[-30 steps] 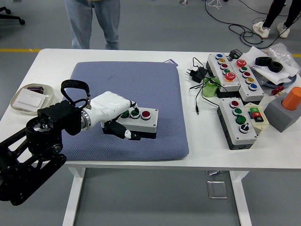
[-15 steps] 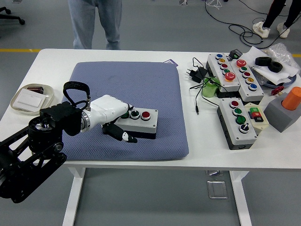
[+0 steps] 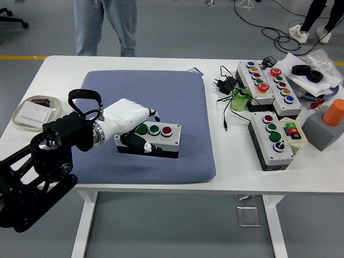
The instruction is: Pick up the button,place it on the desk,press the button,press the button
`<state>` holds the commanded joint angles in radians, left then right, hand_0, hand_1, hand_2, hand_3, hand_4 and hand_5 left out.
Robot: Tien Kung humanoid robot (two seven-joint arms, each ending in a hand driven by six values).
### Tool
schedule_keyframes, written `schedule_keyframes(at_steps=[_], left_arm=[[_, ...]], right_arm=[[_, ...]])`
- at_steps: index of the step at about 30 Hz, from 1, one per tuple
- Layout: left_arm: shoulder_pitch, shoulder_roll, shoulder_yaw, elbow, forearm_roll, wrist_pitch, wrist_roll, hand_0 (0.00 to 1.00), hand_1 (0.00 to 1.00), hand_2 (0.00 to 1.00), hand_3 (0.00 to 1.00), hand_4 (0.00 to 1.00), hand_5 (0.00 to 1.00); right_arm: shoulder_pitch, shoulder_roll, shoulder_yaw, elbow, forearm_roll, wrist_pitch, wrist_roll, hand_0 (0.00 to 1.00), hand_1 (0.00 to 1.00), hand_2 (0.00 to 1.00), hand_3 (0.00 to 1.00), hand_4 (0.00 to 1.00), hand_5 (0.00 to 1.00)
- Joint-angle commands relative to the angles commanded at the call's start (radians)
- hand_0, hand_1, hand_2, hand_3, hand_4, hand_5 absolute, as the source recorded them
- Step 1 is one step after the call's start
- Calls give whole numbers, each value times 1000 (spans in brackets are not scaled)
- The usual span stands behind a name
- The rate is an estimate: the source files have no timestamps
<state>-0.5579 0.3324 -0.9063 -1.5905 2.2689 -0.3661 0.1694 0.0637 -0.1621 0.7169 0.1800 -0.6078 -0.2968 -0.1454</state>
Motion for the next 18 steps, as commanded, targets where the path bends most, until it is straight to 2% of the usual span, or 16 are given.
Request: schedule_keyframes(at_steps=[1,7,18], left_arm=[[-1,-1,3,-2,0,-1,-1,55,79,136,858,990,672],[-4,-11,29,0,0,-11,-5,55,78,137,857,981,649],[-12,-16,64,44,0,-25,-7,57,77,138,856,979,647]], right_arm=[[0,0,0,0,-1,0,0,630,466,526,582,269,15],[-3,-1,0,0,0,-1,0,630,466,526,582,269,15],[-2,-2,6,0,-7,-2,-1,630,464,526,582,269,15]])
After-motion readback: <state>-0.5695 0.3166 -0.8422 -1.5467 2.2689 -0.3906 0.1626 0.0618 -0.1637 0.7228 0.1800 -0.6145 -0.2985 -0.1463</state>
